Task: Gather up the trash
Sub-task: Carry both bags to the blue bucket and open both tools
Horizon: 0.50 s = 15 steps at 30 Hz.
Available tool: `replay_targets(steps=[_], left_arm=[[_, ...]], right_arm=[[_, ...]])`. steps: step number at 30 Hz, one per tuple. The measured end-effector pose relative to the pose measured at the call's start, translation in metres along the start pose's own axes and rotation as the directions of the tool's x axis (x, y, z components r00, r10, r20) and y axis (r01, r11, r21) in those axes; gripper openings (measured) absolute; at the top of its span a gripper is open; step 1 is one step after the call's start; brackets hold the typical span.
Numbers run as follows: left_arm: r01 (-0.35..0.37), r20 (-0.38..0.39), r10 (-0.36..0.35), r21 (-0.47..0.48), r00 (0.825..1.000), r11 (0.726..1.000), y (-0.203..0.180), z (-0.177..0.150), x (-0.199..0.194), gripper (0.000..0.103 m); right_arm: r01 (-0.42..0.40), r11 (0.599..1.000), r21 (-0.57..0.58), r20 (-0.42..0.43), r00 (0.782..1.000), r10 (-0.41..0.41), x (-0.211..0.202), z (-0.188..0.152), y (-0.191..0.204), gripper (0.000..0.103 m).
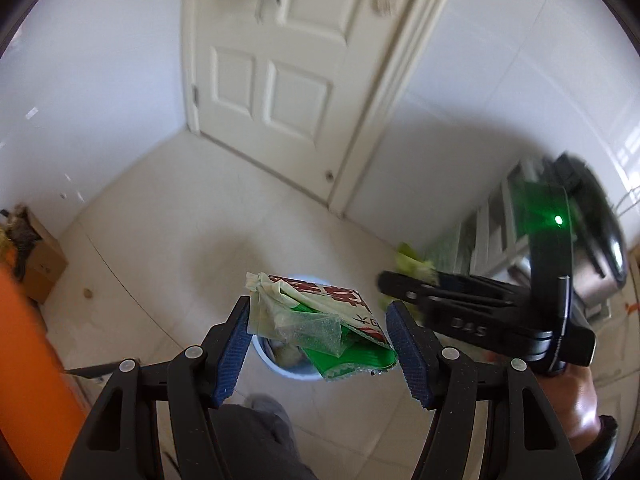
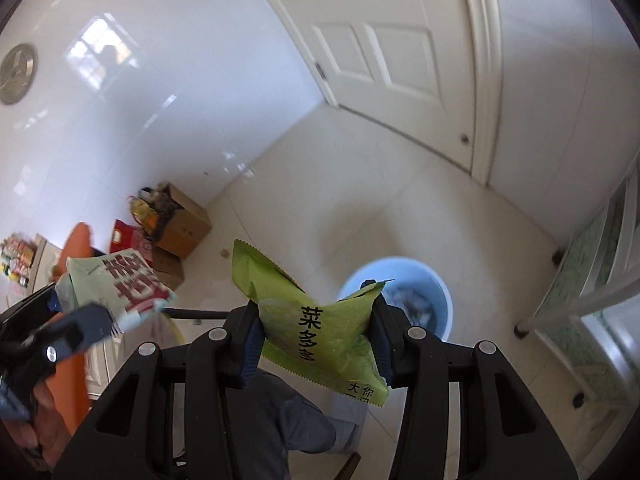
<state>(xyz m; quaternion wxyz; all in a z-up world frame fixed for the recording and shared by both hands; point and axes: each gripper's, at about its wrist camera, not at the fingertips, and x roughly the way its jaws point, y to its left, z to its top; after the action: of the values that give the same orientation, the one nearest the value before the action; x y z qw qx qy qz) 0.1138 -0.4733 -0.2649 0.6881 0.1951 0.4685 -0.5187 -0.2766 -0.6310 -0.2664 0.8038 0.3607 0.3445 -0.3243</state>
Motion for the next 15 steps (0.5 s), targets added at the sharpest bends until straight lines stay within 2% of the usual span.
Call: replay_targets(steps=[4, 6, 8, 9, 14, 15], left_arm=[[-0.027, -0.133, 0.03, 0.026, 0.991, 0.999, -0.017, -0.004, 0.053, 0.064], [-0.045, -0.187, 0.048, 0.025, 0.981, 0.999, -0.02, -0.005, 0.072, 0.066], [-0.073, -0.214, 0.077, 0.026, 0.974, 0.997, -0.025, -0.005, 0.082, 0.077], [-0.07, -0.236, 0.076, 0.033, 0.969, 0.997, -0.024, 0.001, 0.086, 0.082], [-0.119, -0.208, 0.125, 0.04, 0.97, 0.992, -0.035, 0.004, 0.075, 0.089], [-0.13, -0.199, 0.135, 0.039, 0.971, 0.991, -0.032, 0.017, 0.07, 0.089]], right_arm=[[-0.006, 0.996, 0.088, -0.061, 0.998, 0.012, 0.039, 0.005, -0.031, 0.052], [-0.01, 0.991, 0.133, -0.066, 0.998, 0.019, 0.052, 0.008, -0.044, 0.062], [-0.016, 0.986, 0.168, -0.066, 0.997, 0.027, 0.061, 0.01, -0.054, 0.079], [-0.014, 0.983, 0.184, -0.068, 0.997, 0.027, 0.064, 0.01, -0.058, 0.082], [0.009, 0.975, 0.22, -0.065, 0.998, 0.005, 0.068, 0.009, -0.066, 0.102], [0.019, 0.975, 0.219, -0.064, 0.998, -0.005, 0.067, 0.009, -0.066, 0.103]])
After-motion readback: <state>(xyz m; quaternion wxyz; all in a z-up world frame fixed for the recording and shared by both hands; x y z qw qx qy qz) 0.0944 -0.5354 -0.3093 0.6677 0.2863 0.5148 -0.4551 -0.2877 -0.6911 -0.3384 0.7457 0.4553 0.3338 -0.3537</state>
